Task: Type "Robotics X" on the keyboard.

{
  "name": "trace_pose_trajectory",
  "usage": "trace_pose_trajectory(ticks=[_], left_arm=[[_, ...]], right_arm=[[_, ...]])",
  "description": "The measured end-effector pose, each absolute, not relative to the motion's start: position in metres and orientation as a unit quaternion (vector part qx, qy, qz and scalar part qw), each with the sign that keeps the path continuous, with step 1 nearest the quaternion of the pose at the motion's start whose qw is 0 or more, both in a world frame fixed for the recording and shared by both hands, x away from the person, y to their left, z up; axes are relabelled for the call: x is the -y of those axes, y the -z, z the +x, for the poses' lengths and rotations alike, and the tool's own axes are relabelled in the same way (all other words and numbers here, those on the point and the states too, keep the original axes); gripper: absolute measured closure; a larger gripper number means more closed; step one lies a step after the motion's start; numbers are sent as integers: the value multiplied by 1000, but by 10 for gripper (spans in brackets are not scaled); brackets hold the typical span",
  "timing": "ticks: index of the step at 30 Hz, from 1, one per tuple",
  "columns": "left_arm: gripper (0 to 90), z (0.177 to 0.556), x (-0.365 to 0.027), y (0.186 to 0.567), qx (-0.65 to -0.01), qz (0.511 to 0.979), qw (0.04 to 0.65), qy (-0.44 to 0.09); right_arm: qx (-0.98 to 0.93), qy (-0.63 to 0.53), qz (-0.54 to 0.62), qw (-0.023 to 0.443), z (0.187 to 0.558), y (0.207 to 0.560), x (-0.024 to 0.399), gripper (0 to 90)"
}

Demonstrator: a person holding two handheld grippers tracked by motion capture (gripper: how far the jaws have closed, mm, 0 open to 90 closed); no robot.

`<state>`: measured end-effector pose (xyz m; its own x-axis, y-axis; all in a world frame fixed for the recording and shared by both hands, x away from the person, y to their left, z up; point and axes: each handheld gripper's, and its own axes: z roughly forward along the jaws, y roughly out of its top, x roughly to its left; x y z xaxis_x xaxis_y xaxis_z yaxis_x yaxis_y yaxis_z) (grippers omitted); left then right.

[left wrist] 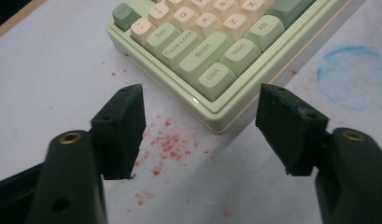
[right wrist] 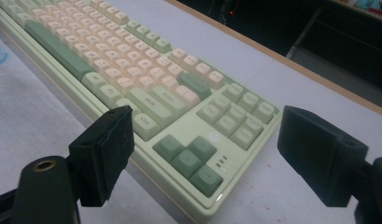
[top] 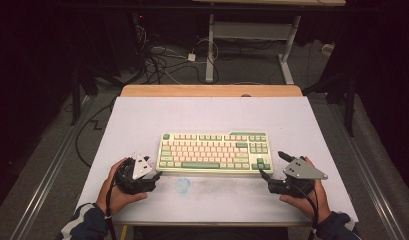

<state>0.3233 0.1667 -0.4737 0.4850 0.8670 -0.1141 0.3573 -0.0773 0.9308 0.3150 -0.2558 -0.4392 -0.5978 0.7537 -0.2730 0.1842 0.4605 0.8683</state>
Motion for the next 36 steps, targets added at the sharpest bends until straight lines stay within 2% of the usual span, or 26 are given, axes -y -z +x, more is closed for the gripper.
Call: trace_pose_trajectory(ticks=[3, 7, 10, 11, 36], left_arm=[[462, 326, -167, 464, -450, 690, 519, -227], [677, 327, -165, 456, -443, 701, 516, -213], [851, 327, -159, 455, -419, 721, 504, -227], [872, 327, -157, 454, -413, 726, 501, -227], [872, 385, -67, 446, -375, 764, 492, -184]], right_arm=[[-789, -419, 301, 334, 311, 442, 258, 197], [-796, -405, 298, 336, 306, 447, 259, 198], [-799, -400, 296, 337, 306, 449, 258, 200], [-802, -398, 295, 335, 306, 449, 257, 200], [-822, -382, 278, 318, 308, 455, 250, 207]])
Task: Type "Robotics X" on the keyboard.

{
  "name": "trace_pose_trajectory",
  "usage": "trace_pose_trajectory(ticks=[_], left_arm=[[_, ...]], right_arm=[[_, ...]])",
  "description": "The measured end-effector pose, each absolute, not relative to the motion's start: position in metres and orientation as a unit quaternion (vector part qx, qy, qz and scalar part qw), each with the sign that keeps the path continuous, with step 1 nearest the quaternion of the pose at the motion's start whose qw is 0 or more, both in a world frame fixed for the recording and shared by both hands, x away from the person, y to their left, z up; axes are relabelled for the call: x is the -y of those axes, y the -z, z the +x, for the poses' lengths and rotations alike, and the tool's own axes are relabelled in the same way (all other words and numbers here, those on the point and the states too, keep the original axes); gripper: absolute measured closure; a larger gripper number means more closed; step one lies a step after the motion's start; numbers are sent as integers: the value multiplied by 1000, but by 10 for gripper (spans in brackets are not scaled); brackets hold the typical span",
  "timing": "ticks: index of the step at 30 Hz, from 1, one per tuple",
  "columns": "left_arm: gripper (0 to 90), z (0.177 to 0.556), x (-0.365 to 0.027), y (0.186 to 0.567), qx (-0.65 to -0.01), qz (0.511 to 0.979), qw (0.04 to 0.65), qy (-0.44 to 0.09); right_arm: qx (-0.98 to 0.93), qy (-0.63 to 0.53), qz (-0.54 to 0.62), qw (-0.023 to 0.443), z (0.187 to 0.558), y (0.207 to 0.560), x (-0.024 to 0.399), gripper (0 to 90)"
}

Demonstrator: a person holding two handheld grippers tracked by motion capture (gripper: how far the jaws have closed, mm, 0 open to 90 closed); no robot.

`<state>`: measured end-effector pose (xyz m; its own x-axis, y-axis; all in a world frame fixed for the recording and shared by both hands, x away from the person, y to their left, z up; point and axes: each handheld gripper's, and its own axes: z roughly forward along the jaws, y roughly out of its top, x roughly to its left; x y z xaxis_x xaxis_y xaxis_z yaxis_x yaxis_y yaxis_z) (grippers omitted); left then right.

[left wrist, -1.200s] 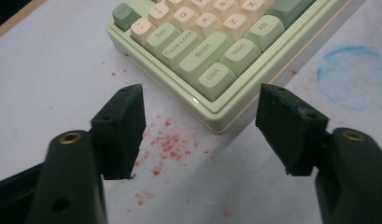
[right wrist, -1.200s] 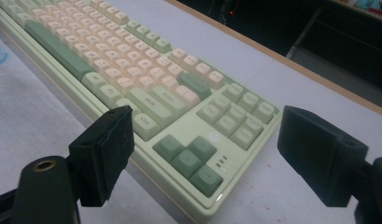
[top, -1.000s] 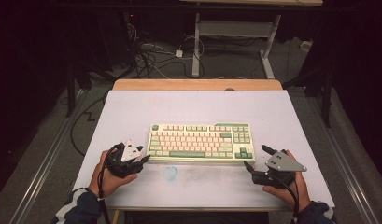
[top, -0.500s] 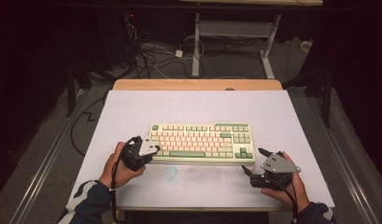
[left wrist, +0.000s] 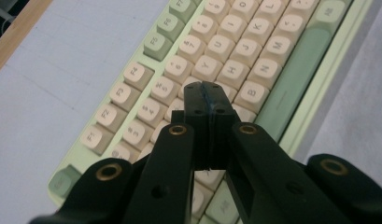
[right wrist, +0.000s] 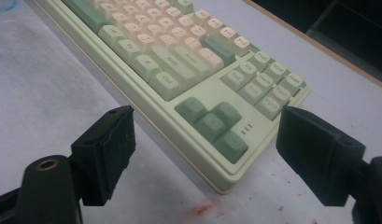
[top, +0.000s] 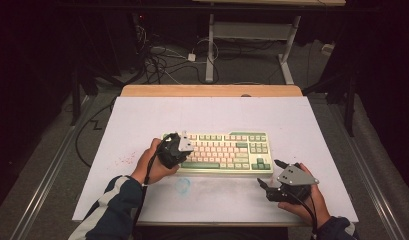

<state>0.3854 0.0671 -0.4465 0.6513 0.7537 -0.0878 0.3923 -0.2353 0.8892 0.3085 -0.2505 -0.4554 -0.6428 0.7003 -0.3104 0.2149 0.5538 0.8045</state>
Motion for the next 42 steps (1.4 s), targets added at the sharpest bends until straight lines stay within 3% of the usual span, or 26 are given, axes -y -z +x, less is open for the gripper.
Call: trace_pose_trajectory(ticks=[16, 42], left_arm=[[871, 413, -48, 459, -391, 765, 480, -177], [863, 412, -43, 465, -392, 773, 463, -184]], right_arm=[[-824, -380, 278, 315, 310, 458, 251, 209], [-824, -380, 274, 319, 308, 456, 251, 217]])
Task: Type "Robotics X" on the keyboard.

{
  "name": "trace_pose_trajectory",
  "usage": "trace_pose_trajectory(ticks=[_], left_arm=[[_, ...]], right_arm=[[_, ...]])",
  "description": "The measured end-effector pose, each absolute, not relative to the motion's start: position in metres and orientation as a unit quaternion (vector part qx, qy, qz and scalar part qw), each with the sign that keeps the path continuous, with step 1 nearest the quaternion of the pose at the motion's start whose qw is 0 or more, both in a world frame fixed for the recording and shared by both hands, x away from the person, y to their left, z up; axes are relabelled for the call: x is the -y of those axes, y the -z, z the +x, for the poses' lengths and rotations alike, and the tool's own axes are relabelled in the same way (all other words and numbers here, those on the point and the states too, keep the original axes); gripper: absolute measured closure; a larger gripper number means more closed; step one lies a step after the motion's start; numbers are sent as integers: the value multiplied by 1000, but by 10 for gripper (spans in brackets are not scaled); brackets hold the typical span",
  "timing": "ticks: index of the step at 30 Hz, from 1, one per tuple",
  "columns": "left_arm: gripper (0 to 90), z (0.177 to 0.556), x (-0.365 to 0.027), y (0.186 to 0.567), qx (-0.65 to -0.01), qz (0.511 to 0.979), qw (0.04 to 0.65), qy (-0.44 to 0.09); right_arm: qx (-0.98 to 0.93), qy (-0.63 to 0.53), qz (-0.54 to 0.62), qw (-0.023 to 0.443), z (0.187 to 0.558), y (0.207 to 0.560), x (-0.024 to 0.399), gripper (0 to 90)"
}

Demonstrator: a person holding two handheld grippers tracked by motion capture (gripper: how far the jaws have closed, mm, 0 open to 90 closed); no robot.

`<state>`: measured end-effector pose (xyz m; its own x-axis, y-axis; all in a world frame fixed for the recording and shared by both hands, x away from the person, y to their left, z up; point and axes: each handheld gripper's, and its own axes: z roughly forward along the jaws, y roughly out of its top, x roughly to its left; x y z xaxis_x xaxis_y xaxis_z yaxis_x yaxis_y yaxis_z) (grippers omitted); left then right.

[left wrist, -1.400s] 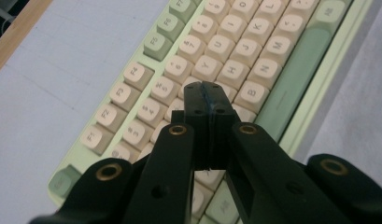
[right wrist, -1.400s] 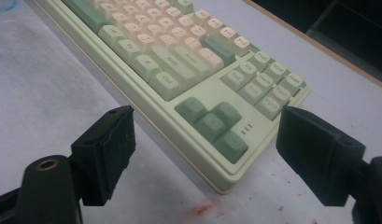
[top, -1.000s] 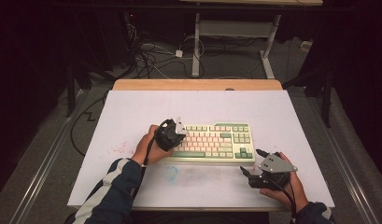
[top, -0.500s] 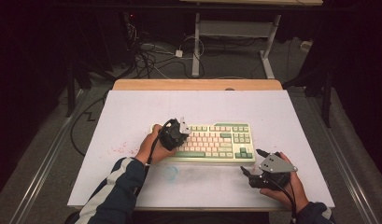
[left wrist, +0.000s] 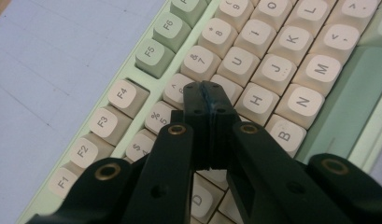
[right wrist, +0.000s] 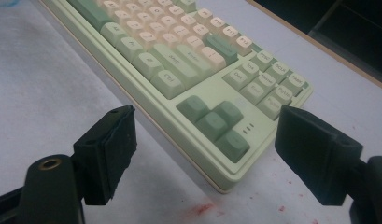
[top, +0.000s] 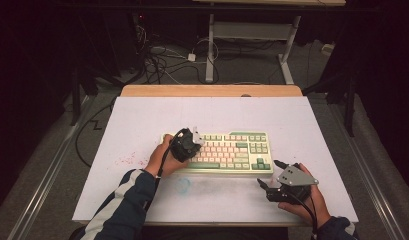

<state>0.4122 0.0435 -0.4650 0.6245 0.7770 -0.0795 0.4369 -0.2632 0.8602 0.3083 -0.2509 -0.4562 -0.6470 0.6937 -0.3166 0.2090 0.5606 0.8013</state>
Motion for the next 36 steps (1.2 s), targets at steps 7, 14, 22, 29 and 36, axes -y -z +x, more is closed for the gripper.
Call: trace_pose_trajectory(ticks=[7, 14, 22, 29, 36], left_arm=[[839, 409, -45, 459, -388, 767, 478, -183], [786, 403, -51, 451, -383, 757, 496, -185], [536, 396, -59, 439, -380, 734, 529, -194], [283, 393, -63, 436, -383, 709, 550, -219], [184, 384, -68, 430, -363, 692, 578, -237]], right_arm=[[-824, -381, 274, 319, 308, 456, 251, 217], [-823, -379, 274, 323, 309, 456, 252, 217], [-821, -380, 277, 324, 309, 455, 253, 217], [-821, -380, 277, 323, 309, 455, 253, 217], [-820, -379, 278, 326, 309, 455, 254, 217]])
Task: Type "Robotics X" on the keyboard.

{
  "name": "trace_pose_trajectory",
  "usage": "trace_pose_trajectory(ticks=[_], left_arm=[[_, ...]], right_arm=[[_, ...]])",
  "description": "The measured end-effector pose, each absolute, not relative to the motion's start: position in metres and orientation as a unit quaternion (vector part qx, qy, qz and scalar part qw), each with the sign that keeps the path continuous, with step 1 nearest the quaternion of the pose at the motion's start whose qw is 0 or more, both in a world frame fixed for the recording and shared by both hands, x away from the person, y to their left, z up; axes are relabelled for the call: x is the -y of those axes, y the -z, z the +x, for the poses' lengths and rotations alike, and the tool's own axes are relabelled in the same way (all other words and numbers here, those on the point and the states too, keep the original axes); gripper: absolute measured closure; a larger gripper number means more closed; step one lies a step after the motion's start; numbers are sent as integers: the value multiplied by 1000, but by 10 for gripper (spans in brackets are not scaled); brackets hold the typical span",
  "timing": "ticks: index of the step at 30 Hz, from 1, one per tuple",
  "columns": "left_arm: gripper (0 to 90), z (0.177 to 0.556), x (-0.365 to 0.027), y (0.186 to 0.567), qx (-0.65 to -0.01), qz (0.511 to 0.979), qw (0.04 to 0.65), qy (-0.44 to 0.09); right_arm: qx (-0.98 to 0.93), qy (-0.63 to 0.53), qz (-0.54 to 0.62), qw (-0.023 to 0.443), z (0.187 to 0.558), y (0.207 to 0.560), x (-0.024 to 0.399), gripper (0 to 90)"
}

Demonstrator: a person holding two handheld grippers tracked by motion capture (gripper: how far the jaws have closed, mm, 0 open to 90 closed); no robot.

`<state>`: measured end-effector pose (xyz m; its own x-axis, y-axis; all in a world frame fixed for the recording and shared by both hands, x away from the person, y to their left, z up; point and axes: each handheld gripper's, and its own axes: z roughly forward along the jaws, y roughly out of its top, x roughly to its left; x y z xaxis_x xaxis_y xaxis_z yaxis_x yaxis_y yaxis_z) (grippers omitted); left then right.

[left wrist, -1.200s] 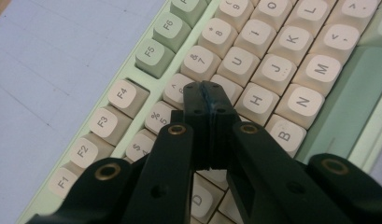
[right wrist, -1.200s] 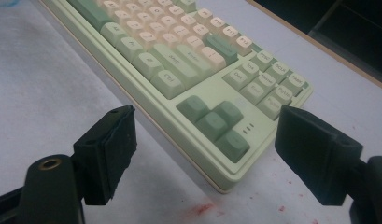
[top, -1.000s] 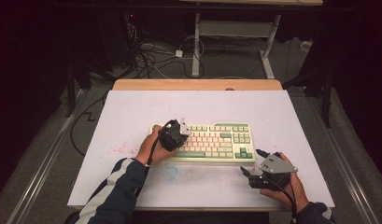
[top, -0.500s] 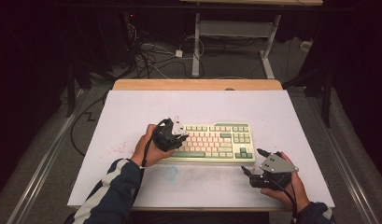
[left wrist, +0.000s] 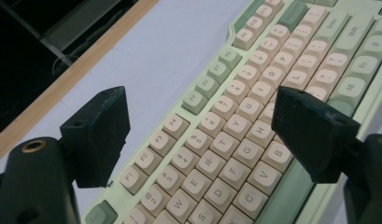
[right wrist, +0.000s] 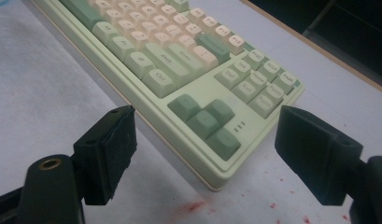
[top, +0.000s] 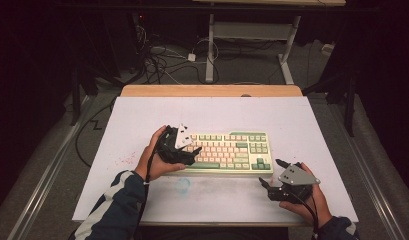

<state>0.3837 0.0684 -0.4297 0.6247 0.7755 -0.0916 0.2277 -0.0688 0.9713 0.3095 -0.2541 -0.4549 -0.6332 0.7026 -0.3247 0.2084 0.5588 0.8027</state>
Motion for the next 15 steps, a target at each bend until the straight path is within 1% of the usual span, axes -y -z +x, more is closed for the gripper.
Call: trace_pose_trajectory(ticks=[4, 12, 15], left_arm=[[184, 377, -69, 429, -348, 695, 576, -252], [184, 369, -78, 430, -341, 690, 577, -275], [184, 365, -83, 431, -340, 687, 583, -270]], right_arm=[[-820, -378, 279, 327, 309, 455, 254, 218], [-820, -377, 280, 328, 310, 455, 255, 218], [-820, -377, 280, 328, 310, 455, 255, 218]])
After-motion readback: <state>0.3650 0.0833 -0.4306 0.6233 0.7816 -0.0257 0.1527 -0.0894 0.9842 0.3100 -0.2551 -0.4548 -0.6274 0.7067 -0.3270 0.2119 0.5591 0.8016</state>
